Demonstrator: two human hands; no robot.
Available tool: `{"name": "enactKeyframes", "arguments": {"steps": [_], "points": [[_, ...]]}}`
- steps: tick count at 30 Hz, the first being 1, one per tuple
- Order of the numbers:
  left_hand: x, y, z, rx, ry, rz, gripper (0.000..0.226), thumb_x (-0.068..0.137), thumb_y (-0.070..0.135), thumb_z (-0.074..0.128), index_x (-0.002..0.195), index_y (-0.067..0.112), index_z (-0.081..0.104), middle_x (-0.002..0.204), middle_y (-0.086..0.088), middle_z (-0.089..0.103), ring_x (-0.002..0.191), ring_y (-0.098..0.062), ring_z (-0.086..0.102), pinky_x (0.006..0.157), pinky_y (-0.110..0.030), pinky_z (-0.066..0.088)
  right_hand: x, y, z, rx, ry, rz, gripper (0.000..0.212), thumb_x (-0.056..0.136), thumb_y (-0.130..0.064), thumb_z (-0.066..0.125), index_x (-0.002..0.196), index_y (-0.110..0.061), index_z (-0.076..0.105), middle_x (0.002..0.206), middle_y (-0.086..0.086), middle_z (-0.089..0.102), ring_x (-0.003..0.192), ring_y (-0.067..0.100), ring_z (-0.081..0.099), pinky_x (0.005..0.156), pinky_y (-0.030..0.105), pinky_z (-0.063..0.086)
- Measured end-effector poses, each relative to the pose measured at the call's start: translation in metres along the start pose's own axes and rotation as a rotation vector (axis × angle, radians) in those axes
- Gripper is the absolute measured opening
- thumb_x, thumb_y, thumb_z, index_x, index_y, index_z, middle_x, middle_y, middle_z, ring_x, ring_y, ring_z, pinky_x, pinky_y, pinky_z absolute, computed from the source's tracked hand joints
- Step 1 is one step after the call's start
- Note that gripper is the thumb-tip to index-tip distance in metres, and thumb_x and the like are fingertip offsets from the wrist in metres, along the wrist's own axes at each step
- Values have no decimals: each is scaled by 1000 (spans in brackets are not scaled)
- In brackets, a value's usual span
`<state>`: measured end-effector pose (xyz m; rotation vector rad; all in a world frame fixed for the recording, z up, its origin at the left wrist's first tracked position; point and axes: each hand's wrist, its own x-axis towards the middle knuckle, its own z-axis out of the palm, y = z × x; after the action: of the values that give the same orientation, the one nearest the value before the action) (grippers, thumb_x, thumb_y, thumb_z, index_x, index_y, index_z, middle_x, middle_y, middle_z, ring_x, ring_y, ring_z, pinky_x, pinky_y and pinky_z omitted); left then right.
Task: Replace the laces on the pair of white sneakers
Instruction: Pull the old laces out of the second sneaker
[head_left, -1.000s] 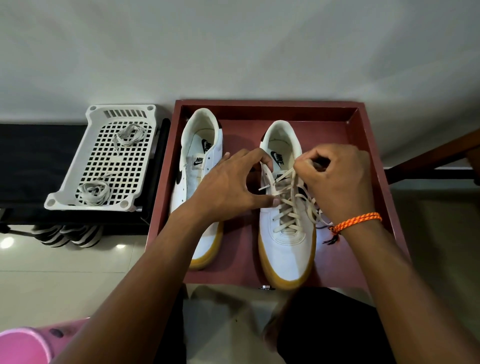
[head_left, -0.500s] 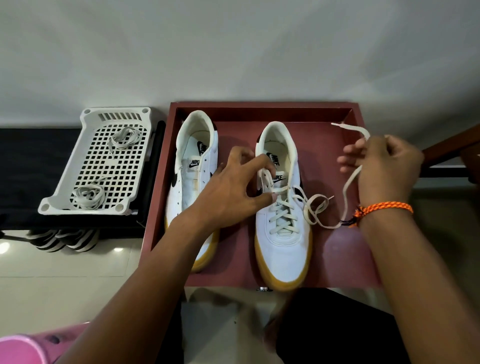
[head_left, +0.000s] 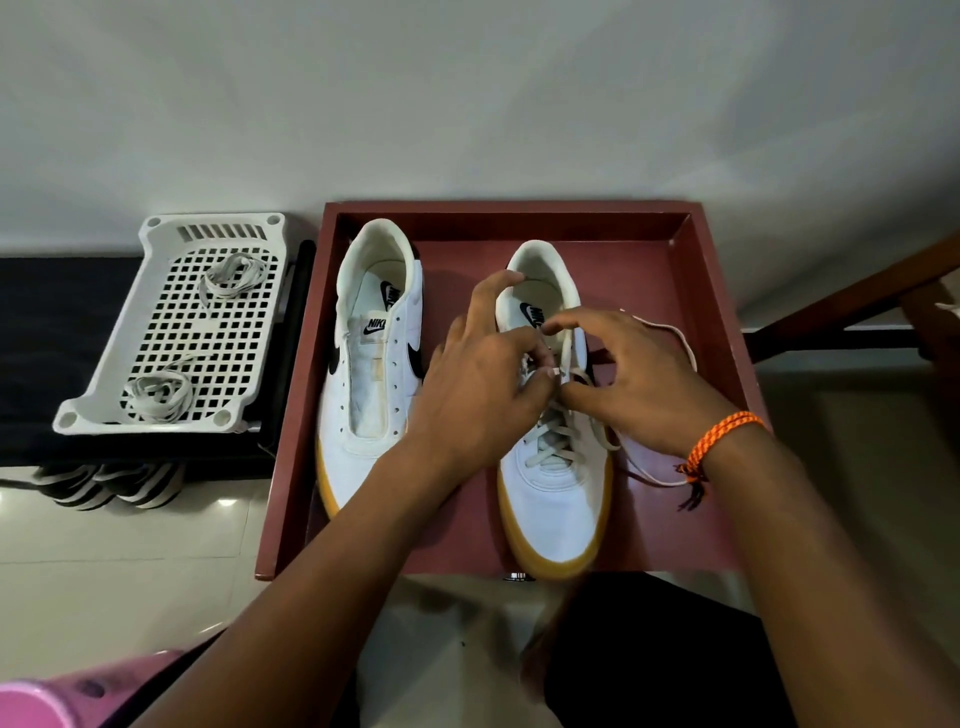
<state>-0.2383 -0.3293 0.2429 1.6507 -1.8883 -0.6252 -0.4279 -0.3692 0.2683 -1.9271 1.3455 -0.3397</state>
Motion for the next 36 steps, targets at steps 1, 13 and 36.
{"name": "enactKeyframes", "arguments": {"steps": [1, 13, 36], "points": [[1, 0, 0, -47, 6, -12, 13, 90, 40, 66, 96, 30, 74, 166, 8, 26, 128, -31, 56, 95, -55, 55, 0, 0, -1, 5, 0, 5, 55, 85, -27, 82, 135, -41, 61, 139, -9, 58, 122, 10, 57, 93, 9, 43], [7, -2, -12, -703, 84, -240, 7, 91, 16, 74, 86, 20, 76, 145, 10, 53, 119, -15, 67, 97, -40, 59, -3, -6, -3, 95, 70, 52, 46, 79, -22, 91, 110, -35, 60, 106, -8, 68, 70, -5, 65, 58, 12, 50], [8, -2, -8, -134, 277, -18, 18, 100, 20, 66, 84, 22, 74, 167, 1, 32, 144, -23, 42, 106, -48, 47, -1, -9, 0, 92, 66, 0, 44, 77, -22, 90, 107, -33, 60, 114, -12, 64, 80, -11, 59, 61, 5, 42]]}}
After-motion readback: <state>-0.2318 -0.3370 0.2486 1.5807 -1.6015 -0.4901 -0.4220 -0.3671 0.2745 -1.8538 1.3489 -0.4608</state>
